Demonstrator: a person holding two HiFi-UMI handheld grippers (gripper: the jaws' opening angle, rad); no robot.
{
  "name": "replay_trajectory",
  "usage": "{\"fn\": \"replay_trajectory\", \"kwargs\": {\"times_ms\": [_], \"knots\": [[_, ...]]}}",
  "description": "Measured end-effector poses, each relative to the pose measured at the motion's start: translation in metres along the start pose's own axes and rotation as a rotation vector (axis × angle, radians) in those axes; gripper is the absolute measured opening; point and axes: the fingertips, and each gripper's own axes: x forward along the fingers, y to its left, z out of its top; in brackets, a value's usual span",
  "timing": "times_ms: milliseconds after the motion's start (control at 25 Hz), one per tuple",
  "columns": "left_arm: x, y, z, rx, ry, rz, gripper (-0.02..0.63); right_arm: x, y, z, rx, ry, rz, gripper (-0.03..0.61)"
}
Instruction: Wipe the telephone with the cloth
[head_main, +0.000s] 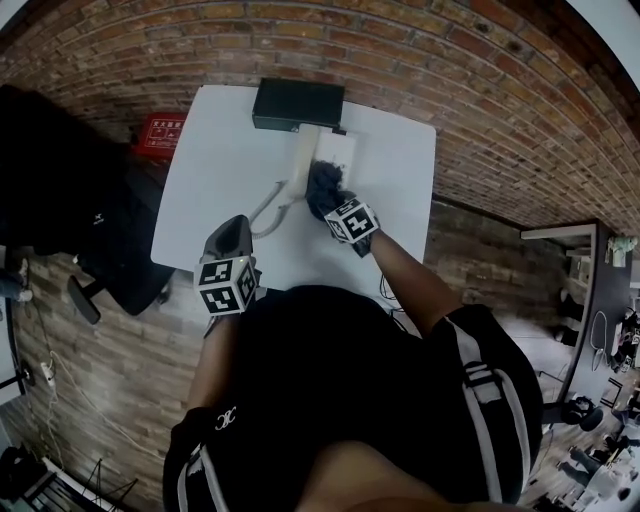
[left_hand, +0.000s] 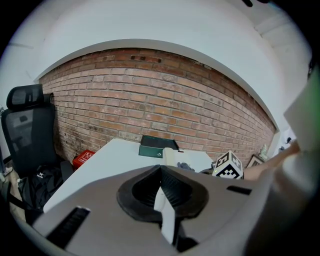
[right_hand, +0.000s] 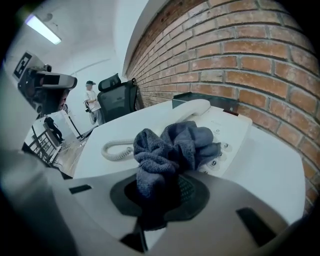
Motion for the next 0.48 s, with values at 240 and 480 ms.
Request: {"fn": "replay_trajectory", "kwargs": {"times_ms": [240,480], "knots": [[-0.002,0.002,-0.003,-0.001,0.006,0.012,0.0,0.001,-0.023,0.015,-0.008,0.0,-0.036,0.04],[-0.008,0.01,-0.005,-0.015,0.005,0.047,0.0,0.002,-0.044,0.039,-0.025,-0.029,-0.058,0.04]]}}
